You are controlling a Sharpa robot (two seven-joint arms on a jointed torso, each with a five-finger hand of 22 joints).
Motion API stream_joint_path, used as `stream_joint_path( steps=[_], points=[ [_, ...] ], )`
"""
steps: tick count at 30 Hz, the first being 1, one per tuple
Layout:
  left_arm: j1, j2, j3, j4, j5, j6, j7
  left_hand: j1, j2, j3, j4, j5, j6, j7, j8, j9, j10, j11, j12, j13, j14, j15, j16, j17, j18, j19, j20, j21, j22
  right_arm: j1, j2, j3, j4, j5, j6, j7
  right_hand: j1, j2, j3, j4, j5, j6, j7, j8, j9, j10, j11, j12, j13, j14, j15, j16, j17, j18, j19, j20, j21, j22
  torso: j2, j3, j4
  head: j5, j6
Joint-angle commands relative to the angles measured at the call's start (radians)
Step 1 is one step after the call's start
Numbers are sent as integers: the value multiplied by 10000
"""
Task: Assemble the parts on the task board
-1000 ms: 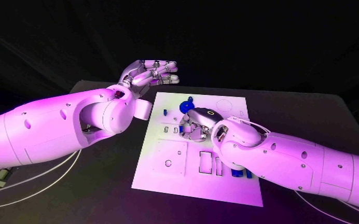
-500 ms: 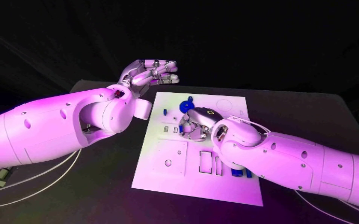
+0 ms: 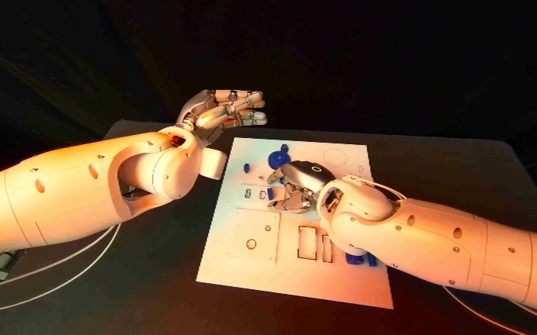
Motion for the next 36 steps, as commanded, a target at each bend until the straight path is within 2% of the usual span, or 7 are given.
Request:
stream_joint_path(
  steps=[1, 6, 15, 22, 26, 32, 36],
  points=[
    [1, -3, 4, -29, -24, 220, -82, 13, 66, 71, -27, 47, 16, 26, -65, 3, -62, 24, 2, -1, 1, -27, -19, 24, 138, -26, -18, -22, -5, -3, -176, 6, 235, 33, -865, 286, 273, -180, -783, 512, 80, -650, 91, -76, -201, -77, 20, -46, 252, 1015, 70, 11, 2484, 59, 672, 120, -68, 1957, -9, -1, 3, 6, 2],
    [1, -40, 3, -156, -361, 420, -464, -96, 22, 103, 3, 28, 89, -33, -41, 14, 108, -58, 56, 21, 436, -154, 63, 100, 150, 316, -144, 178, 53, 73, -641, 63, 808, 393, -1431, 717, 1154, -334, -1400, 1614, 216, -1209, 71, -9, -450, -57, 46, 6, 200, 1020, 90, 24, 2505, 66, 671, 112, -86, 1952, -31, 0, -23, -2, 51],
    [3, 25, 3, -969, -2660, 1994, -2247, -296, -32, 363, 249, -18, 739, -659, 156, 106, 2210, -893, 701, 322, 3851, -1148, 1672, 1151, 168, 2823, -1314, 1733, 695, 1038, -2321, 188, 1822, 3981, -347, 2650, 1574, 310, -1177, 1300, 474, 583, -296, 936, -208, -929, -256, -861, -615, 602, -170, -983, 1239, 511, -232, -85, -1749, 430, -275, -25, -81, -146, 157],
    [26, 201, 2, -1551, -5413, 4592, -5610, -2163, -323, -696, 1968, -120, 1093, -1006, 440, 303, 3602, -1244, 1705, 1100, 3945, -1465, 2166, 1871, 114, 3961, -1780, 2821, 1246, 1644, -3838, 200, 2102, 7025, -199, 3548, 1588, 667, -1071, 1235, 280, 1084, -417, 935, -379, -3215, -356, -6147, -5266, -2123, -263, -8005, -5024, 1692, -3507, -141, -8743, -5345, -516, -31, -137, -159, 138],
    [48, 452, 2, -1789, -7138, 5348, -7555, -2076, -276, -1315, 2503, -74, 1324, -1413, 1262, 802, 3822, -1533, 3662, 2735, 3765, -1684, 2360, 2443, 117, 4485, -2110, 4059, 1991, 1760, -4487, 199, 2128, 8230, -388, 3918, 1725, 590, -848, 1432, 438, 1341, -254, 698, -560, -2226, -291, -9117, -8042, -2085, -76, -10763, -6446, 1755, -3376, -2, -10645, -6957, -630, 4, -147, -110, 19],
    [76, 837, 0, -1967, -8690, 5576, -9018, -1718, 83, -2036, 2571, -56, 794, -1508, 2771, 1918, 3087, -1670, 8720, 7738, 3628, -1925, 2397, 3142, -567, 5183, -2168, 8293, 7147, 1800, -4871, 195, 2079, 8712, -475, 4087, 1777, 546, -747, 1409, 481, 1591, -321, 510, -696, -1321, -264, -10670, -9520, -1511, -9, -12412, -7372, 1718, -2784, 57, -11805, -8162, -707, 54, -130, -88, -83],
    [96, 1165, -5, -2104, -9599, 5704, -9722, -1477, 275, -2332, 2468, -33, 269, -1473, 3438, 2455, 2633, -1688, 9275, 8312, 3621, -1863, 2310, 3438, -729, 5494, -2210, 9441, 8744, 1809, -4979, 192, 1974, 8742, -554, 4120, 1756, 527, -720, 1345, 522, 1715, -303, 385, -778, -887, -248, -11360, -10151, -1088, -8, -13226, -7901, 1707, -2360, 64, -12397, -8852, -734, 84, -139, -54, -166]
  ],
)
